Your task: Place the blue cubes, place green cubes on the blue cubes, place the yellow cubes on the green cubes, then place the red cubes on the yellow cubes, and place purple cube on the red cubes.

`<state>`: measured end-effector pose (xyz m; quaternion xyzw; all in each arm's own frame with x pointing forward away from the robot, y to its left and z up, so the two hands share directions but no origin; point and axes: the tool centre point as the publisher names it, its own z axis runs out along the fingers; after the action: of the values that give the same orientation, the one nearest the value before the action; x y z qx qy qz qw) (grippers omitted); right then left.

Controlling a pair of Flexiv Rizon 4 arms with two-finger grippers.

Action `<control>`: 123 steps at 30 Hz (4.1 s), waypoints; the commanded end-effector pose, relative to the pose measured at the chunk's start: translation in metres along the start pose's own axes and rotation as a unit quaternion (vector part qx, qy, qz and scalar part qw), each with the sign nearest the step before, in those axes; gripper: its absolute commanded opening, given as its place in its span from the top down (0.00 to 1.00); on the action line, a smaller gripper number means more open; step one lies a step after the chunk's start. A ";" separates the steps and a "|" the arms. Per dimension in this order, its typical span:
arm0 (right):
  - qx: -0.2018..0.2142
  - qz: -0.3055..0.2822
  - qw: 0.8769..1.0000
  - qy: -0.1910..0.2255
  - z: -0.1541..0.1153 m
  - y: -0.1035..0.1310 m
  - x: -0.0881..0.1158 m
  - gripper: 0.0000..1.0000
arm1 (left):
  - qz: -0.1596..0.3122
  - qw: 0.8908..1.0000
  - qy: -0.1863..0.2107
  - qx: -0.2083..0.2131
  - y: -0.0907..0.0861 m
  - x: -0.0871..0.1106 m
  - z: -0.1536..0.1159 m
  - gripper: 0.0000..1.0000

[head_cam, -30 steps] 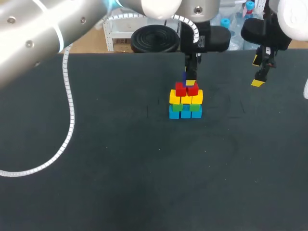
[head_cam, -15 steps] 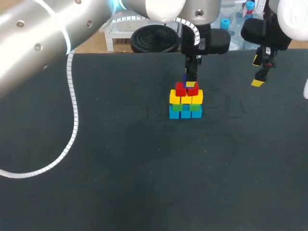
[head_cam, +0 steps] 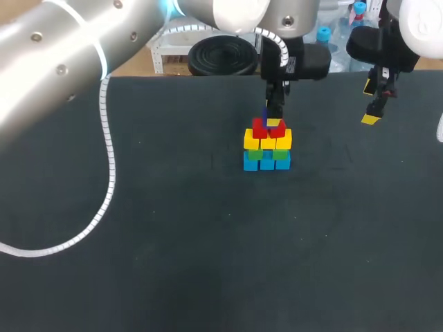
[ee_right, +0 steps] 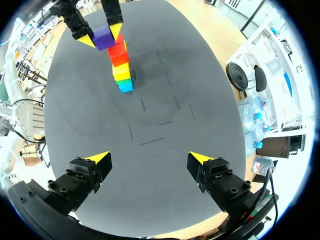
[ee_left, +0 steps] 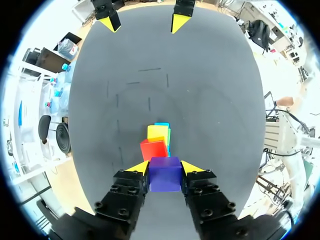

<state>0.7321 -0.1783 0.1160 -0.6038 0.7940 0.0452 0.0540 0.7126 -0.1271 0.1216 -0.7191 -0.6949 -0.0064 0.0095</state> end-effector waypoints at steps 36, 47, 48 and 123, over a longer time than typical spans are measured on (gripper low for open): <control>0.002 0.001 1.000 -0.001 0.000 0.002 0.001 0.00 | -0.011 1.000 0.000 0.006 0.007 -0.001 0.002 0.51; 0.002 0.001 1.000 -0.001 0.000 0.002 0.001 0.00 | -0.012 1.000 -0.006 0.001 0.006 0.002 -0.006 0.00; 0.002 0.001 1.000 -0.001 0.000 0.002 0.001 0.00 | -0.013 1.000 -0.008 0.000 0.005 0.004 -0.009 0.00; 0.002 0.001 1.000 -0.001 0.000 0.002 0.001 0.00 | -0.286 0.955 -0.026 -0.068 -0.039 0.226 -0.052 0.00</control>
<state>0.7321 -0.1783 0.1160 -0.6038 0.7940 0.0452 0.0541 0.6815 0.0959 0.1792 -0.4883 -0.8699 -0.0404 -0.0576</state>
